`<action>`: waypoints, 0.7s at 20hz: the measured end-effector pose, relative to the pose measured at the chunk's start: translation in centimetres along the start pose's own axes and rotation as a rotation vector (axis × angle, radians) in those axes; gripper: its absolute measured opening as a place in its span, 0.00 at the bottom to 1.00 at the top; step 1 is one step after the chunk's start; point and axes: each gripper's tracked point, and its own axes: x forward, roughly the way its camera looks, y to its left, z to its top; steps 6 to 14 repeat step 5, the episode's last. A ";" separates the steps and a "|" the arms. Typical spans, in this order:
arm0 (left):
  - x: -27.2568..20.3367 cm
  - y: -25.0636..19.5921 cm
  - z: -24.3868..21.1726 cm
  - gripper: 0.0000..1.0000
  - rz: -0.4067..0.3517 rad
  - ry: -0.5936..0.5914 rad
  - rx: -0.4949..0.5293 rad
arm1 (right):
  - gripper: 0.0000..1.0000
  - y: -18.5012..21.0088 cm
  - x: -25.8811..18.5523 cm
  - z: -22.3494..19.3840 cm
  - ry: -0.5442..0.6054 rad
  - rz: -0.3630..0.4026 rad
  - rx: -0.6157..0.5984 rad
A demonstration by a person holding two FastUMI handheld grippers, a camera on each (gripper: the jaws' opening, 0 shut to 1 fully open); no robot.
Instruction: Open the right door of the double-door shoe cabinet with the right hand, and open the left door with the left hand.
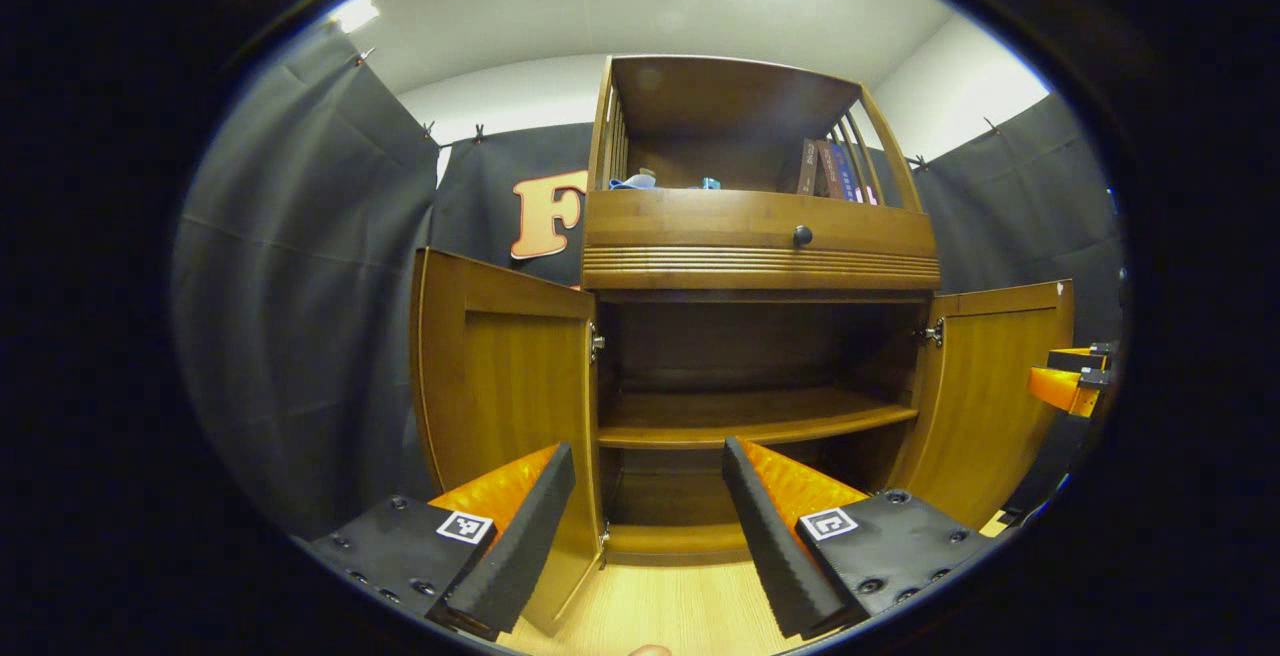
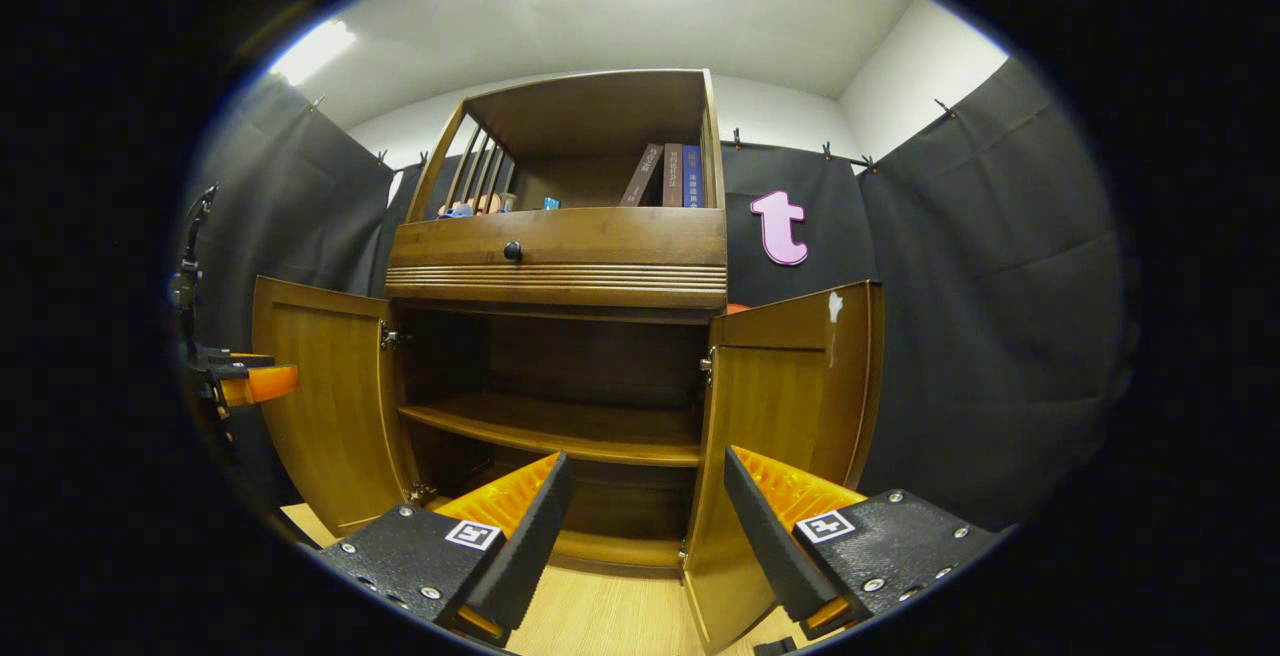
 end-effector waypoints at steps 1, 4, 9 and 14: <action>0.3 -0.3 0.1 1.00 -0.003 0.000 -0.001 | 0.92 -0.3 0.2 0.4 -0.008 -0.002 -0.010; 1.4 -0.6 0.3 1.00 0.001 0.011 0.007 | 0.92 -1.1 1.0 0.6 -0.003 -0.011 -0.028; 1.8 -0.6 0.3 1.00 0.002 0.013 0.004 | 0.92 -1.3 1.3 0.3 0.004 -0.012 -0.024; 1.8 -0.6 0.3 1.00 0.002 0.013 0.004 | 0.92 -1.3 1.3 0.3 0.004 -0.012 -0.024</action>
